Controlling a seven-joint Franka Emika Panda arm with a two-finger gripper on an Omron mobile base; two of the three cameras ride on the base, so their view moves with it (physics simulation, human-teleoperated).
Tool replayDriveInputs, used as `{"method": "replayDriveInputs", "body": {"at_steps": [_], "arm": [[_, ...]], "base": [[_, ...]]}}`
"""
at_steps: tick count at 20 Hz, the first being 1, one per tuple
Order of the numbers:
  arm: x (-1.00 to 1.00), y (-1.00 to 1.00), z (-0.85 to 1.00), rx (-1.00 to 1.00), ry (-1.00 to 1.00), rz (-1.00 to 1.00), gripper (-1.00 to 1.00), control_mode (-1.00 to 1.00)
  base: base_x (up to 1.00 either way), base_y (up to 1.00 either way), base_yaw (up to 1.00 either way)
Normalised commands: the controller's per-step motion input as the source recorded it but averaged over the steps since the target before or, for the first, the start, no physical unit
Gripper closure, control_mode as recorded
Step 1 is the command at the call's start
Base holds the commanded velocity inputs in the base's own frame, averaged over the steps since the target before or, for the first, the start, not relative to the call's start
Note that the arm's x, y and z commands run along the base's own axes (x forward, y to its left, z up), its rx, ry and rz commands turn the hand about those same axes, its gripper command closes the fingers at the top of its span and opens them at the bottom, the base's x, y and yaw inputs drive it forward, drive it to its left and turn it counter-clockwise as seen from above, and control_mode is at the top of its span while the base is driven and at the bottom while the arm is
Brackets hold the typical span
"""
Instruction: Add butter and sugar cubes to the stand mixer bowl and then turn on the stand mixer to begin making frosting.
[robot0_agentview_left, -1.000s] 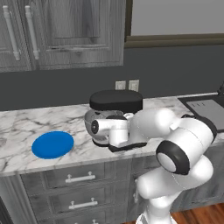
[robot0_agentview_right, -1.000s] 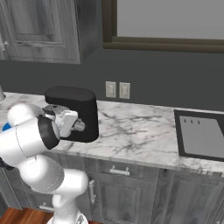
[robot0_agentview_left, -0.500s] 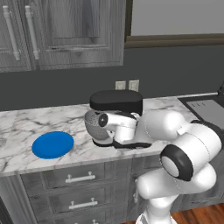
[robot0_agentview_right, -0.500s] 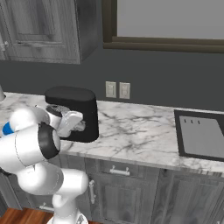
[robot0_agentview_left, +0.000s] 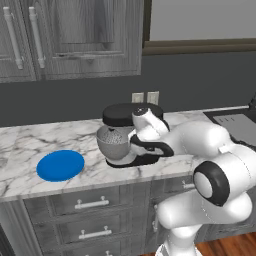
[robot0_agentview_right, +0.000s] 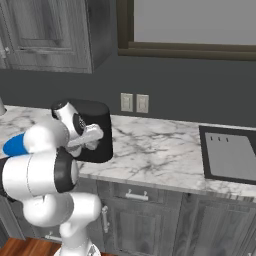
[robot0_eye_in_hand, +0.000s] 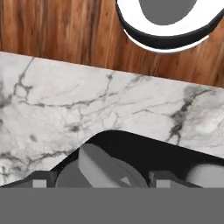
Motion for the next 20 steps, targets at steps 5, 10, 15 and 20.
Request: {"method": "replayDriveInputs", "body": {"at_steps": [5,10,15,20], "arm": [[0.3,-0.73,0.0,0.73,0.17,0.23,1.0,-1.0],[0.25,-0.81,0.0,0.74,0.18,0.24,1.0,-1.0],[0.18,-0.8,0.0,0.66,0.17,0.23,1.0,-1.0],[0.03,-0.72,0.0,0.56,0.13,0.19,1.0,-1.0]], "base": [[0.0,0.0,0.0],[0.0,0.0,0.0],[0.0,0.0,0.0],[0.0,0.0,0.0]]}}
